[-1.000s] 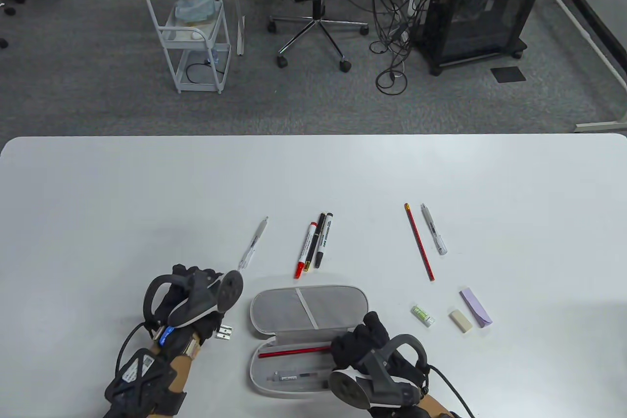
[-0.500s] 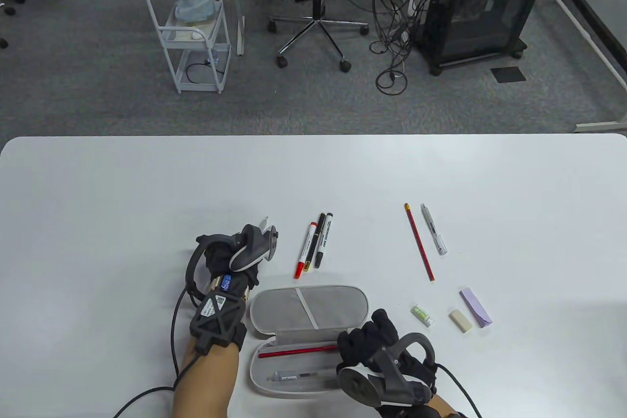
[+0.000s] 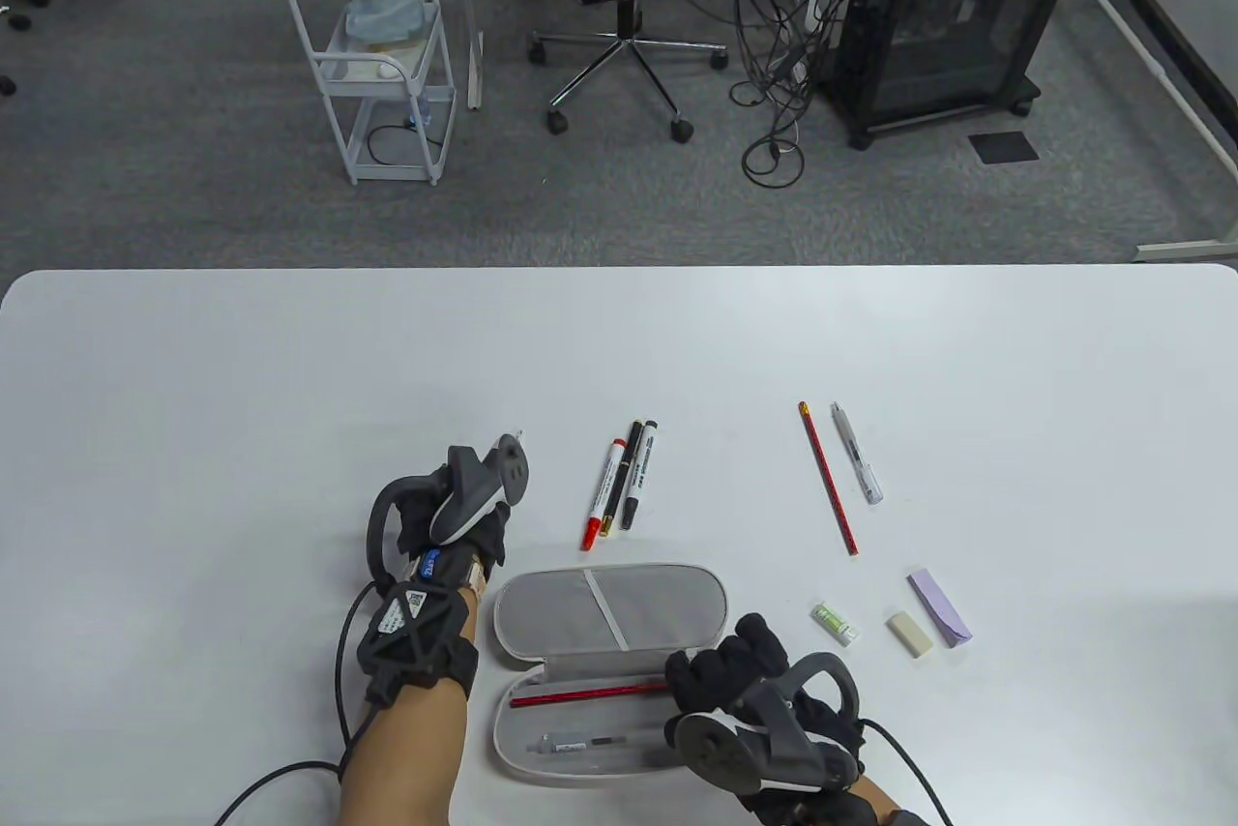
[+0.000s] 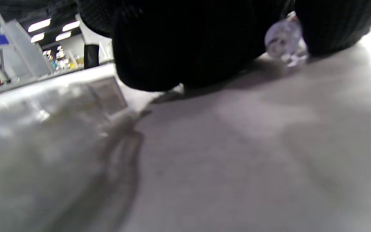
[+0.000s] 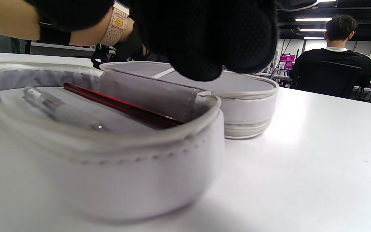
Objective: Pack double-layer zippered pencil case
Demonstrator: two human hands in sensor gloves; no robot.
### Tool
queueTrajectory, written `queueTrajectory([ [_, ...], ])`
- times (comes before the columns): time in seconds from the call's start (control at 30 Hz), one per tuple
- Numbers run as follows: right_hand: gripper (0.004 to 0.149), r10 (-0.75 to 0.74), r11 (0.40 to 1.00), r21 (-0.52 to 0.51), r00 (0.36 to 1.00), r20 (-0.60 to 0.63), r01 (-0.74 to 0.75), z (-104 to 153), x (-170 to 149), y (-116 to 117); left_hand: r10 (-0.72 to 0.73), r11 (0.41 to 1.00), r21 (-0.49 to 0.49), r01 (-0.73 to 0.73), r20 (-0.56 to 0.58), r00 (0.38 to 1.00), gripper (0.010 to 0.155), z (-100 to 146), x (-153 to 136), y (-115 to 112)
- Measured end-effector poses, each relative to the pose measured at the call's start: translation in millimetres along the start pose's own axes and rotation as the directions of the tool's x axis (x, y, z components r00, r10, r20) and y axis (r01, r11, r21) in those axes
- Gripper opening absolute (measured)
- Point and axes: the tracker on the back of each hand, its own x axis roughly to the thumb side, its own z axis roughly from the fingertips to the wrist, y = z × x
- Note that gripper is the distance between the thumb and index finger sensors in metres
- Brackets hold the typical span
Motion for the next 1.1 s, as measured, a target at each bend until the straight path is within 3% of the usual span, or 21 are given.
queueTrajectory([
  [0.23, 0.064, 0.002, 1.000, -0.017, 1.000, -0.019, -0.003, 0.7, -5.6, -1.8, 0.042, 0.980, 0.189, -0.068, 0.136, 0.990, 0.048, 28.8, -12.2, 41.4],
  [0.33, 0.064, 0.000, 1.000, -0.020, 0.999, -0.036, 0.000, 0.6, -11.7, -2.1, -0.009, 0.930, 0.357, -0.088, 0.262, 0.965, 0.047, 57.3, -14.6, 61.5],
  [0.47, 0.063, 0.009, 0.999, -0.047, 0.994, -0.107, -0.015, 2.9, -32.6, -6.0, -0.155, 0.868, 0.491, -0.075, 0.412, 0.898, 0.047, 108.2, -8.0, 76.7],
  [0.57, 0.063, -0.010, 0.997, -0.076, 0.983, -0.183, -0.004, 5.6, -51.8, -9.5, -0.328, 0.823, 0.568, 0.000, 0.477, 0.816, 0.047, 149.7, 3.0, 68.8],
  [0.73, 0.063, -0.049, 0.993, -0.114, 0.957, -0.286, 0.017, 10.1, -77.6, -11.9, -0.395, 0.831, 0.557, 0.000, 0.589, 0.705, 0.047, 203.5, 13.6, 33.2],
  [1.03, 0.063, -0.092, 0.994, -0.097, 0.910, -0.403, 0.058, 11.1, -106.7, 1.4, -0.498, 0.839, 0.537, 0.083, 0.698, 0.514, 0.047, 236.2, 27.7, -9.2],
  [1.1, 0.063, -0.100, 0.993, -0.099, 0.901, -0.423, 0.063, 11.6, -111.0, 3.2, -0.474, 0.856, 0.512, 0.073, 0.720, 0.507, 0.047, 234.5, 29.4, -14.0],
])
